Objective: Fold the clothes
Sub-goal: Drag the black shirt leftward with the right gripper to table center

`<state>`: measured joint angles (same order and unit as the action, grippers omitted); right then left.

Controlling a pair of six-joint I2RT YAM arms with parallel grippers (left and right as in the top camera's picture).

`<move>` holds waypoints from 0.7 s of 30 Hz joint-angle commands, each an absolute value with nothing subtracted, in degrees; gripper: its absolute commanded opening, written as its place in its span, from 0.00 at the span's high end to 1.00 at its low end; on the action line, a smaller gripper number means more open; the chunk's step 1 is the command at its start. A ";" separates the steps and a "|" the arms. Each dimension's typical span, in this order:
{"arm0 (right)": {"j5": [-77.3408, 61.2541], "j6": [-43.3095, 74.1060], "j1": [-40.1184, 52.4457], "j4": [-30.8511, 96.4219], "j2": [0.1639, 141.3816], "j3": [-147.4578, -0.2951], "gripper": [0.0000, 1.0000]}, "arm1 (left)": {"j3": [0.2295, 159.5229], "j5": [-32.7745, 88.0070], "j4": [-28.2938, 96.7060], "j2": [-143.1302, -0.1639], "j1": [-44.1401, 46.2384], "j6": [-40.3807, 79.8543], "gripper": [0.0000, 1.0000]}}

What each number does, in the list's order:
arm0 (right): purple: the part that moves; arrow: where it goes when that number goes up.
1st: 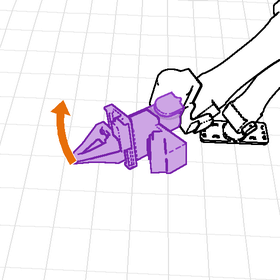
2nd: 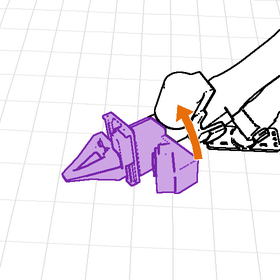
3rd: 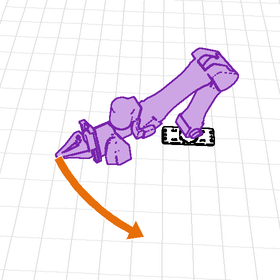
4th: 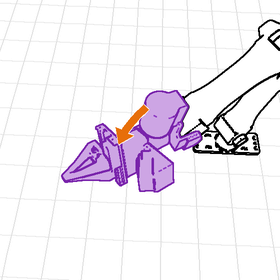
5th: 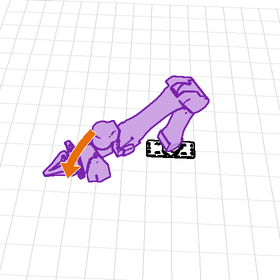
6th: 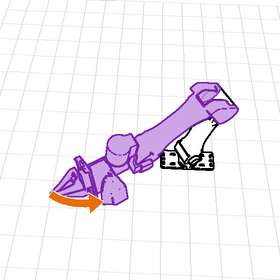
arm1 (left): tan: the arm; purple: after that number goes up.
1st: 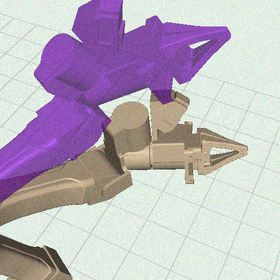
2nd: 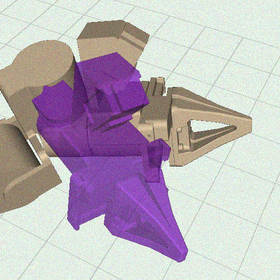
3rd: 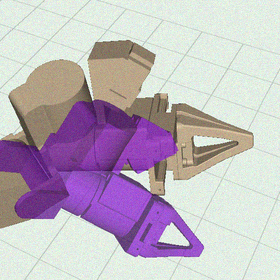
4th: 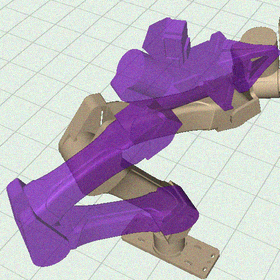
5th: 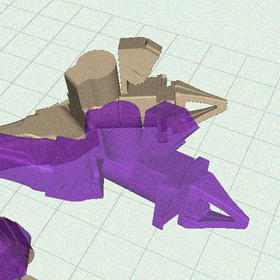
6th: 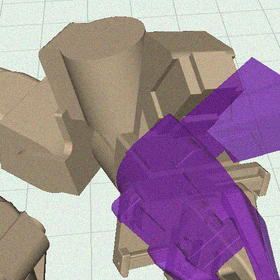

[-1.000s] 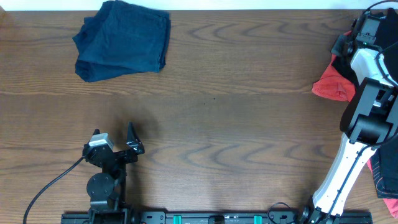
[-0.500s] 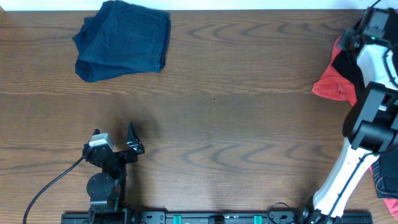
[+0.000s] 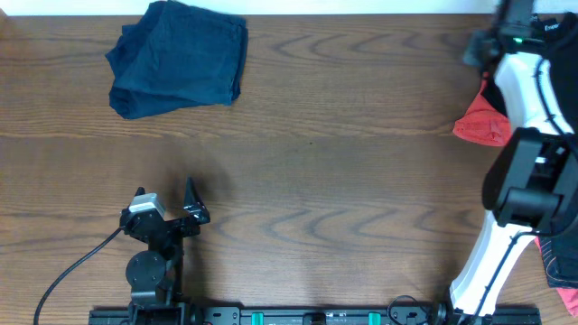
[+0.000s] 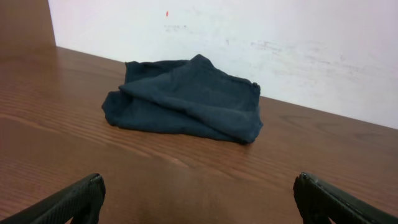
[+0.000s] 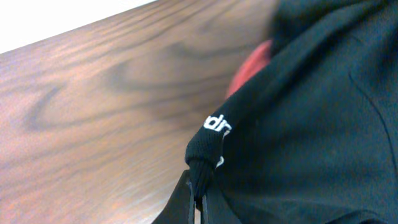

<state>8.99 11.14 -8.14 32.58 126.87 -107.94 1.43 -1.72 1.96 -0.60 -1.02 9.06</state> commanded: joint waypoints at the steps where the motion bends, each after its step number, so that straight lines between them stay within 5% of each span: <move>1: 6.39 11.77 -2.57 34.35 121.58 -108.71 0.99 | 0.23 -2.61 4.03 -0.30 -0.93 8.60 0.02; 21: -12.27 19.22 32.77 43.16 120.42 -108.14 0.99 | 0.23 -2.61 4.03 -0.30 -0.93 8.60 0.02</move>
